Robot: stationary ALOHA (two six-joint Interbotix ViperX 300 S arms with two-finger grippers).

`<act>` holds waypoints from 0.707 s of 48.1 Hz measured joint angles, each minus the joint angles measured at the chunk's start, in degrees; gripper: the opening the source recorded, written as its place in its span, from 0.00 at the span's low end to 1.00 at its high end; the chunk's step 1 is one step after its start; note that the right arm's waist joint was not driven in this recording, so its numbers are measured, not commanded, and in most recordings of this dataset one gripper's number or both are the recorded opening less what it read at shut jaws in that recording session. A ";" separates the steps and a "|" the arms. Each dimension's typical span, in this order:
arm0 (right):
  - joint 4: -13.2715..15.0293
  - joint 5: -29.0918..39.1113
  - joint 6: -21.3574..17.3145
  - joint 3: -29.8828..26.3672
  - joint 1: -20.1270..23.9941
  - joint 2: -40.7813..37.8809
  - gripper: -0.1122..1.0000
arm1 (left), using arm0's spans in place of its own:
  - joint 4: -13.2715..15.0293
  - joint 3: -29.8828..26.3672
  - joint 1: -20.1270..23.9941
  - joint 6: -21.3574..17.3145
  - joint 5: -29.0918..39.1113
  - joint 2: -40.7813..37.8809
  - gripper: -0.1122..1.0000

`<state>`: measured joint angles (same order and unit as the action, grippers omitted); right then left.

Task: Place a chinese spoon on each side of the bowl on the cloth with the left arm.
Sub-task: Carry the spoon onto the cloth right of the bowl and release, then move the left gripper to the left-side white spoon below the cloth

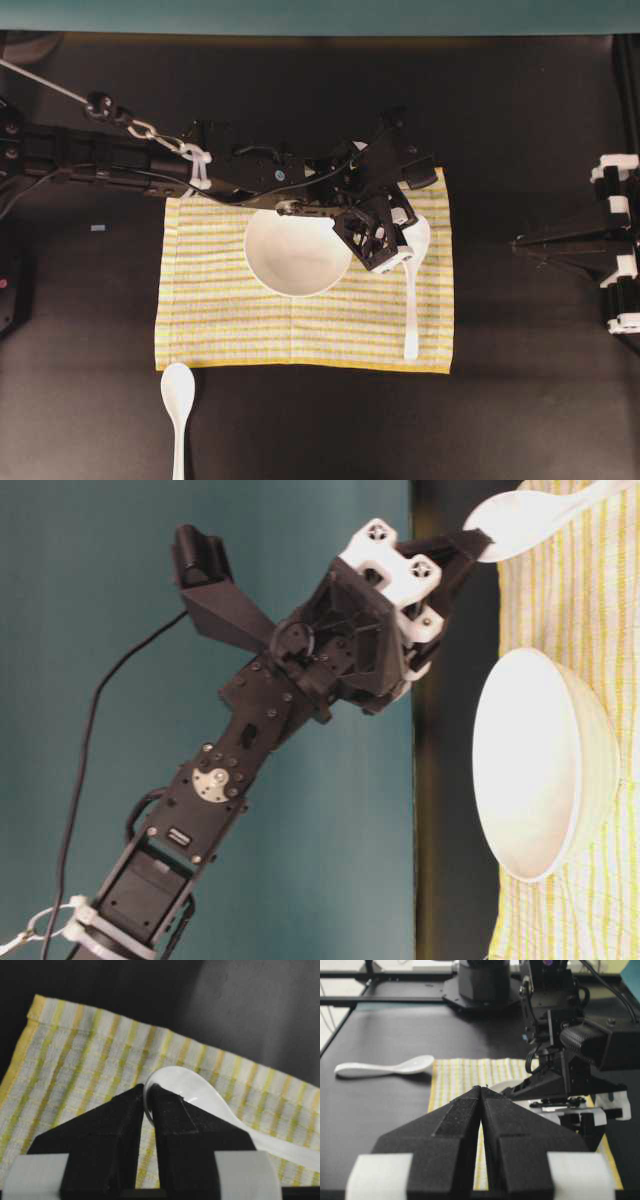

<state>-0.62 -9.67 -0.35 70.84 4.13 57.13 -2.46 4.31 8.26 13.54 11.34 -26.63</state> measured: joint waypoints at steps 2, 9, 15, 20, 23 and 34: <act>0.09 0.00 0.00 0.09 0.00 0.00 0.10 | 0.00 0.09 0.09 0.00 0.00 -0.18 0.20; 0.00 0.00 0.00 0.18 0.00 0.00 0.10 | 0.00 0.53 0.00 -0.26 -0.62 -1.49 0.52; 0.09 0.00 0.00 0.18 0.00 0.00 0.10 | 0.00 1.05 0.09 -0.18 -1.85 -1.67 0.82; 0.00 0.00 0.00 0.18 0.00 0.00 0.10 | 0.00 1.67 0.09 -0.26 -2.46 -1.58 0.88; 0.09 0.00 0.00 0.18 0.00 0.00 0.10 | 0.00 2.29 0.00 -0.26 -2.55 -1.14 0.87; 0.09 0.00 0.00 0.18 0.00 0.00 0.10 | 0.00 6.33 -2.90 -0.09 -2.02 7.29 0.86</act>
<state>-0.53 -9.67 -0.35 71.02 4.13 57.13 -2.46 10.63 5.36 13.45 9.32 -19.34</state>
